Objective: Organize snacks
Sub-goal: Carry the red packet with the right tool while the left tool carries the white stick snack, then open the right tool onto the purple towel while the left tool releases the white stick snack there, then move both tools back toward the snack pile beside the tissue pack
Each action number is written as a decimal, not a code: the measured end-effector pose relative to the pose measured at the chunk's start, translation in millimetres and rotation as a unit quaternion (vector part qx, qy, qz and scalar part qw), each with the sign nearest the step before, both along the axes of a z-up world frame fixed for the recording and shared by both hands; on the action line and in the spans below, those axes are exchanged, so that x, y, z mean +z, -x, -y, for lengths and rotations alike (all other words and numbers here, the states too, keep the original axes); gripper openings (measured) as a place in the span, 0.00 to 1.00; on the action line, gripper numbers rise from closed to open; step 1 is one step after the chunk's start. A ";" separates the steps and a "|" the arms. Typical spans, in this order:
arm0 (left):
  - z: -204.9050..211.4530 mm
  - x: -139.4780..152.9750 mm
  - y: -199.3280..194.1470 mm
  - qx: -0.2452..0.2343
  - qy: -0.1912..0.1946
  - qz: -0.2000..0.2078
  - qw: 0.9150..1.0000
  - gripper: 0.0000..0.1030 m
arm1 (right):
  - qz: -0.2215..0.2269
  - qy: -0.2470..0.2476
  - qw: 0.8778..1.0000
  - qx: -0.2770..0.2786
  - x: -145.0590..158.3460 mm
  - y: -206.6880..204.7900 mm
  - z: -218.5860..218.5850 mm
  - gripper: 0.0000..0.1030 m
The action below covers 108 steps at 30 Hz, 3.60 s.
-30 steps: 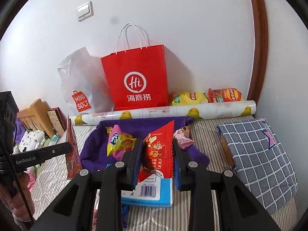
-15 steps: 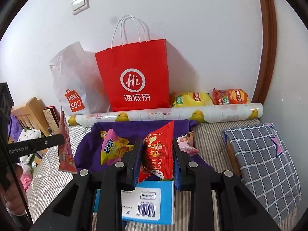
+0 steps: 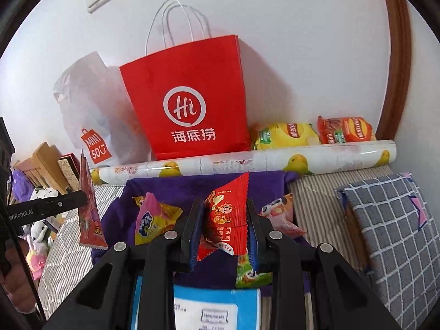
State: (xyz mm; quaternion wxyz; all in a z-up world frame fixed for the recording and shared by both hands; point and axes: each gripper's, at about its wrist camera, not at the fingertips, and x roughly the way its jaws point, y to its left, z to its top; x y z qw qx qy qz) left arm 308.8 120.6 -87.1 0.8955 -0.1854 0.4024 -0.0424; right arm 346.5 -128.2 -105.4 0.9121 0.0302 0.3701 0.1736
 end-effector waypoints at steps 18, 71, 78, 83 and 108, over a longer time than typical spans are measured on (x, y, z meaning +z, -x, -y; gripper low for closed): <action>3.1 -39.4 -29.3 -0.005 0.019 -0.037 0.999 0.05 | -0.063 0.008 0.998 0.023 -58.9 -36.2 -17.8 0.28; 24.3 -43.5 -35.6 -0.042 0.028 -0.048 0.998 0.29 | -0.011 0.001 1.000 0.016 -18.7 -1.1 9.9 0.45; 24.7 -30.0 -19.8 -0.044 0.023 -0.037 0.998 0.39 | -0.020 0.003 1.000 0.015 -20.4 14.5 14.2 0.45; 16.5 -21.9 0.7 -0.038 0.020 -0.032 0.999 0.40 | -0.024 0.005 1.000 0.016 -16.3 32.7 15.4 0.50; -27.9 -34.8 123.9 0.003 0.011 -0.041 0.999 0.45 | -0.090 0.015 0.994 0.063 -56.9 164.2 -14.8 0.53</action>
